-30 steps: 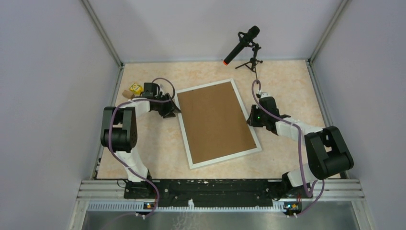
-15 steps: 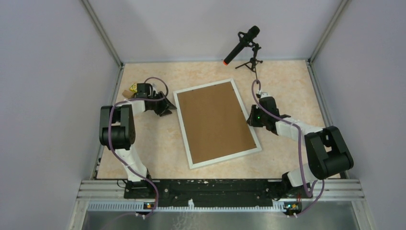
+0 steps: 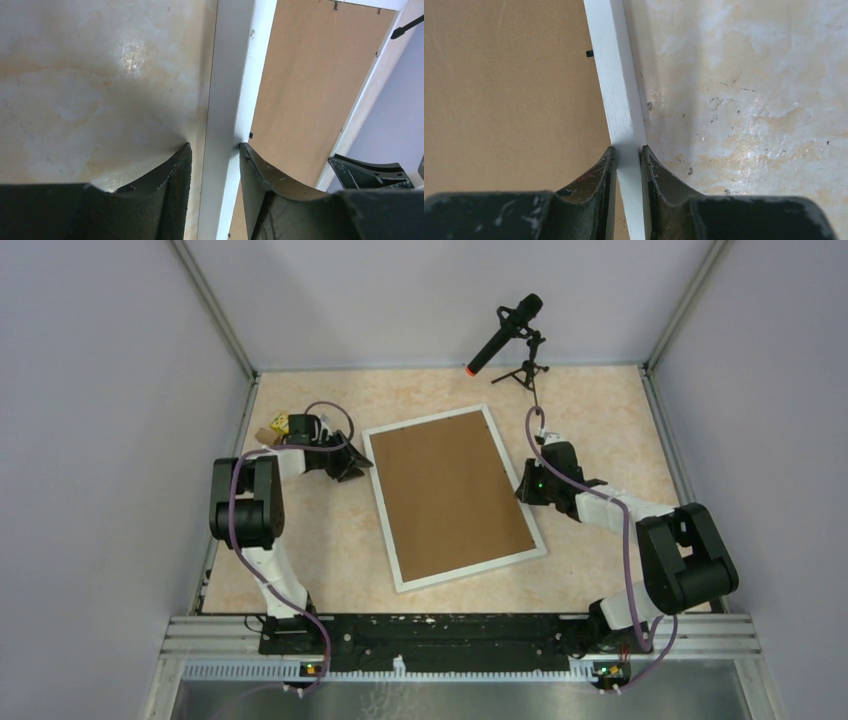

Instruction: Put the photo into the frame

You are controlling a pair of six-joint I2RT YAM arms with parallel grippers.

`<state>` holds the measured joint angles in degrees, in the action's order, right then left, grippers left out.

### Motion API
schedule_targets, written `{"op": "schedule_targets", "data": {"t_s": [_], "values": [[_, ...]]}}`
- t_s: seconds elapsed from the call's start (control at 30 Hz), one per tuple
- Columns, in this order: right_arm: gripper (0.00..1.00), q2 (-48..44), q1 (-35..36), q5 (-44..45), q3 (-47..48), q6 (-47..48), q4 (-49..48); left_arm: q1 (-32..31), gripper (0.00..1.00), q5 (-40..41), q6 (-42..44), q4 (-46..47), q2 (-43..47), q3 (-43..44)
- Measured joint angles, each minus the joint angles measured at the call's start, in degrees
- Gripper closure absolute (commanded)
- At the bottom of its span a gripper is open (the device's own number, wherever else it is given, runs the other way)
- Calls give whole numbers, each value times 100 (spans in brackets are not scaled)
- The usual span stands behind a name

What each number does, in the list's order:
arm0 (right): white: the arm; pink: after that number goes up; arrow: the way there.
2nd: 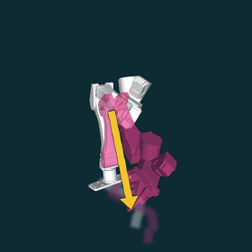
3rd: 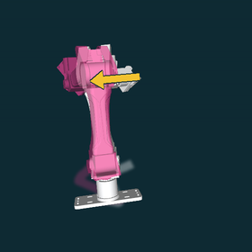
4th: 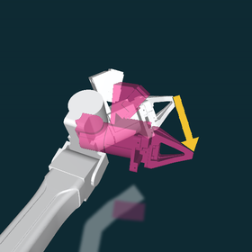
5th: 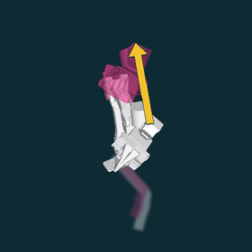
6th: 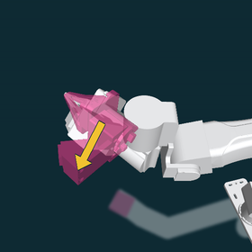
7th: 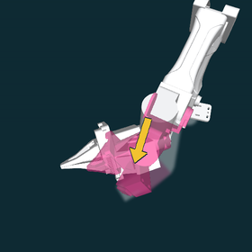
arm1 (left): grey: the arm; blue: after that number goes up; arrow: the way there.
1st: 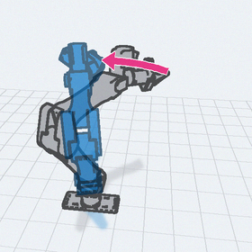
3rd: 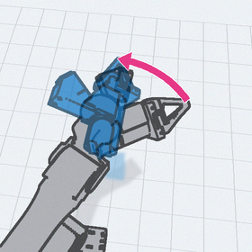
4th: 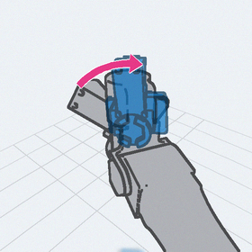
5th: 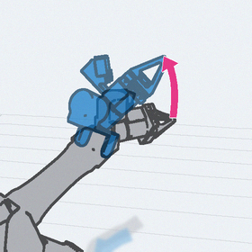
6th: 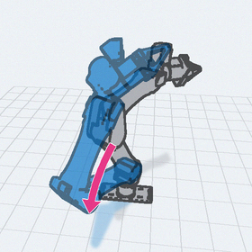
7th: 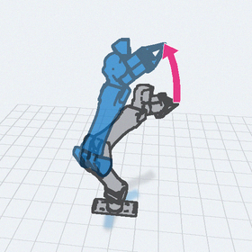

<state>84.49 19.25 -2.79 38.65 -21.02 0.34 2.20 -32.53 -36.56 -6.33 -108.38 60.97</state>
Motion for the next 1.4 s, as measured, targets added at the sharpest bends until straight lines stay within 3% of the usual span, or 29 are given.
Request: {"op": "schedule_targets", "data": {"t_s": [0.73, 1.4], "values": [[100, 0, -2, -13, 0, 28, -9, -109, 51, 98, -44, -256, -197, 319], [100, 0, -26, -7, -37, 37, -116, -730, 45, 1589, 361, -1187, -619, 1543]]}}
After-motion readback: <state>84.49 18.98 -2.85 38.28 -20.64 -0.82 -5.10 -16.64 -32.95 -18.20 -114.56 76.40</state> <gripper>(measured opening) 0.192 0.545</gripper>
